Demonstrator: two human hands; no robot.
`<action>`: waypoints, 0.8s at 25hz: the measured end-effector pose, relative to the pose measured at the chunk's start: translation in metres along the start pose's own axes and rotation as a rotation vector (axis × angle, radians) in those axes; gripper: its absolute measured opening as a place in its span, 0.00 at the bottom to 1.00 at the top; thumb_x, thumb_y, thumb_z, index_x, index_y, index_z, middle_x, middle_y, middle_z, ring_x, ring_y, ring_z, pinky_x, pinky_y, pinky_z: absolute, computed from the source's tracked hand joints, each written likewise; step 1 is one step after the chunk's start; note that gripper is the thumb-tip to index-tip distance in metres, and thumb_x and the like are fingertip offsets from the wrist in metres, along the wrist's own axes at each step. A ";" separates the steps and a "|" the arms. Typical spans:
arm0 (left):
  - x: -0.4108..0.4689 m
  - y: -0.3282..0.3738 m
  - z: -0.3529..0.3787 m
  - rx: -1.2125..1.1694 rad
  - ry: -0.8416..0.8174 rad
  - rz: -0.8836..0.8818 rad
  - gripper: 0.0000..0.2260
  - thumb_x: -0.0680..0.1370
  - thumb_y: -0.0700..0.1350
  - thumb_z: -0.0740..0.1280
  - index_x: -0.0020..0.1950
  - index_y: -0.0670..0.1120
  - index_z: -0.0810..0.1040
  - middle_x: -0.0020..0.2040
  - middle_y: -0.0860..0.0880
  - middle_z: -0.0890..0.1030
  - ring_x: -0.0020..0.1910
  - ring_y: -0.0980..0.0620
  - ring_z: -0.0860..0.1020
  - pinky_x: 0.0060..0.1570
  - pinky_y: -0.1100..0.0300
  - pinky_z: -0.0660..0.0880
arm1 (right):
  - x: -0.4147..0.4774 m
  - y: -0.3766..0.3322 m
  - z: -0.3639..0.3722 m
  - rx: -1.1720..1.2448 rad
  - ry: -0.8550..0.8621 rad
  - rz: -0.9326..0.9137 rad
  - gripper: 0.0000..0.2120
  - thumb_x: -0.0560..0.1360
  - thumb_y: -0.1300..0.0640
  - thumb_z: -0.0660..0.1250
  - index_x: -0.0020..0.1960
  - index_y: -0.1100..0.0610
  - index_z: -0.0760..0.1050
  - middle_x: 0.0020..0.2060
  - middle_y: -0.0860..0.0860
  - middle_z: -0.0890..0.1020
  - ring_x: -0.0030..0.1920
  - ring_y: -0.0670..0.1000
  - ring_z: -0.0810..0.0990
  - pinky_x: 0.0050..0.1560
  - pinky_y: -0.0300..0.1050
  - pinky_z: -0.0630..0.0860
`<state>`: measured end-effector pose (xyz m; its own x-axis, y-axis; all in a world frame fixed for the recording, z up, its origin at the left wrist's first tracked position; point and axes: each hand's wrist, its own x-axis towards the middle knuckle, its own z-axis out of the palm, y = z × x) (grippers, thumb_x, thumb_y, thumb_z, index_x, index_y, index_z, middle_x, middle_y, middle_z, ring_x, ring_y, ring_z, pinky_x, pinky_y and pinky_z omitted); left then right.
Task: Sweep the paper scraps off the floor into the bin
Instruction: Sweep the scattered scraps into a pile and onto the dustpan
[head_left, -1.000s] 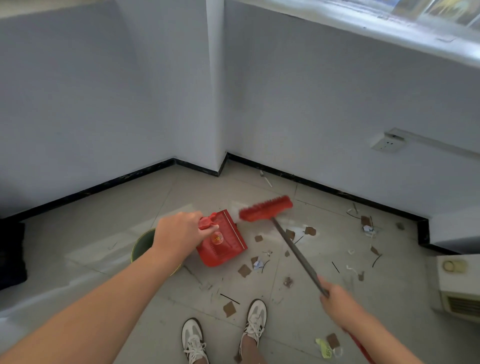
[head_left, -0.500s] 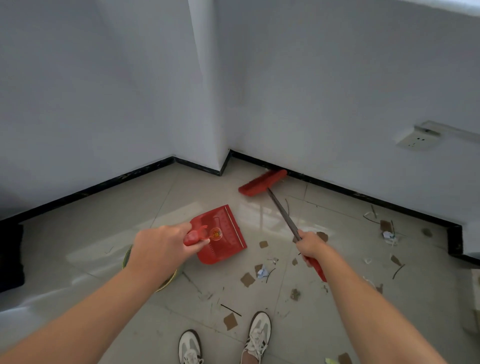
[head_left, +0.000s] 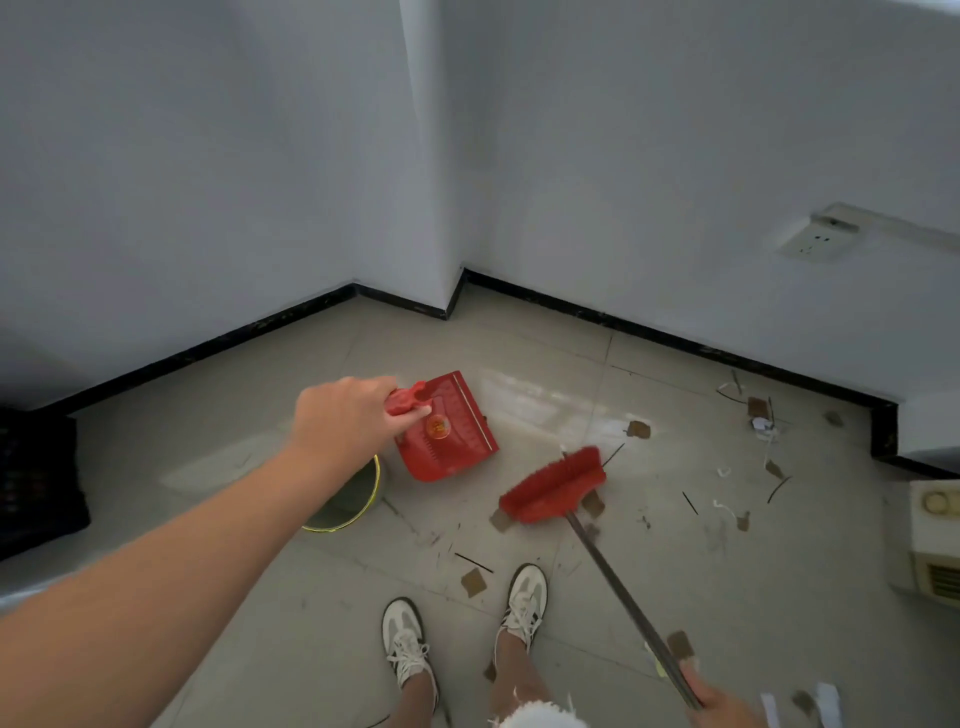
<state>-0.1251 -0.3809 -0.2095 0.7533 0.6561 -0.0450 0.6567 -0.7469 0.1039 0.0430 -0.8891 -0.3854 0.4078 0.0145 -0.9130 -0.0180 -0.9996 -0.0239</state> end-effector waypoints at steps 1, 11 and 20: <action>0.000 -0.002 -0.007 0.000 -0.016 -0.007 0.26 0.70 0.71 0.62 0.30 0.51 0.61 0.26 0.52 0.68 0.28 0.44 0.76 0.26 0.63 0.59 | -0.009 0.007 -0.003 0.013 0.062 -0.015 0.27 0.60 0.41 0.78 0.55 0.53 0.80 0.56 0.53 0.83 0.49 0.49 0.81 0.53 0.42 0.74; 0.008 -0.073 -0.064 -0.110 0.061 -0.312 0.27 0.70 0.73 0.61 0.36 0.48 0.76 0.36 0.48 0.78 0.40 0.43 0.77 0.39 0.56 0.71 | -0.108 -0.143 -0.073 -0.073 0.179 -0.225 0.24 0.77 0.62 0.55 0.69 0.42 0.71 0.23 0.50 0.69 0.21 0.49 0.65 0.20 0.36 0.62; 0.026 -0.093 -0.045 -0.012 0.082 -0.278 0.25 0.72 0.69 0.62 0.34 0.47 0.72 0.35 0.47 0.77 0.39 0.42 0.75 0.37 0.56 0.68 | -0.044 -0.265 0.000 -0.277 -0.024 -0.333 0.29 0.76 0.63 0.51 0.75 0.46 0.62 0.36 0.54 0.74 0.26 0.50 0.70 0.24 0.39 0.66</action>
<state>-0.1680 -0.2891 -0.1757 0.5390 0.8423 0.0075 0.8367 -0.5364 0.1108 0.0296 -0.6251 -0.3387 0.3289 0.3343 -0.8832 0.3577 -0.9096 -0.2111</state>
